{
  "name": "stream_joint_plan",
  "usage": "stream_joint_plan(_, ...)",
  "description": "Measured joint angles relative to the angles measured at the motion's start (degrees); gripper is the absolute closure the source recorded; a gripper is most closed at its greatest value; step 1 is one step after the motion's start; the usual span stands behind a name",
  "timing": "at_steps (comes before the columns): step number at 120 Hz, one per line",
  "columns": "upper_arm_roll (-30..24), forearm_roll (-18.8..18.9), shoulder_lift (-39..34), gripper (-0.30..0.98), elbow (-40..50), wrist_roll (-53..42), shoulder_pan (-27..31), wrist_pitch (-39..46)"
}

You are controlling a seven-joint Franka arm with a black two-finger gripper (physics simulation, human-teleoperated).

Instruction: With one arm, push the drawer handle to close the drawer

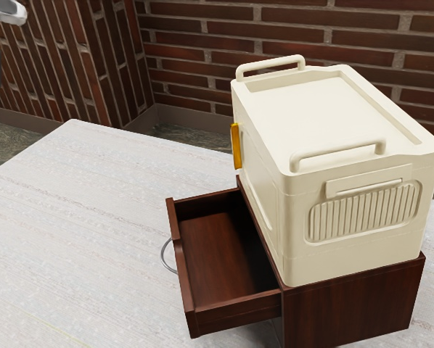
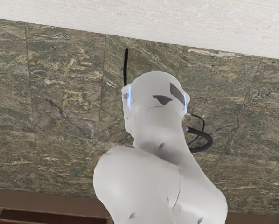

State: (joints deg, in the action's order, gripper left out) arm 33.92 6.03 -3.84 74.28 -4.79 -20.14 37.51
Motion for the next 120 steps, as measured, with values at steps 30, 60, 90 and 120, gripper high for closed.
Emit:
stream_joint_plan(30, -0.31, 2.44, -2.37, 0.00, -0.67, -5.67, 4.78, 24.26)
stream_joint_plan(60, -8.26, 3.73, -0.02, 0.24, -1.45, -7.40, 1.85, 31.55)
stream_joint_plan(90, -12.68, 5.97, -0.61, 0.66, 5.26, -6.87, -1.47, 33.79)
stream_joint_plan(120, -13.27, 7.42, -3.45, 0.76, 23.49, -8.29, -1.19, 42.71)
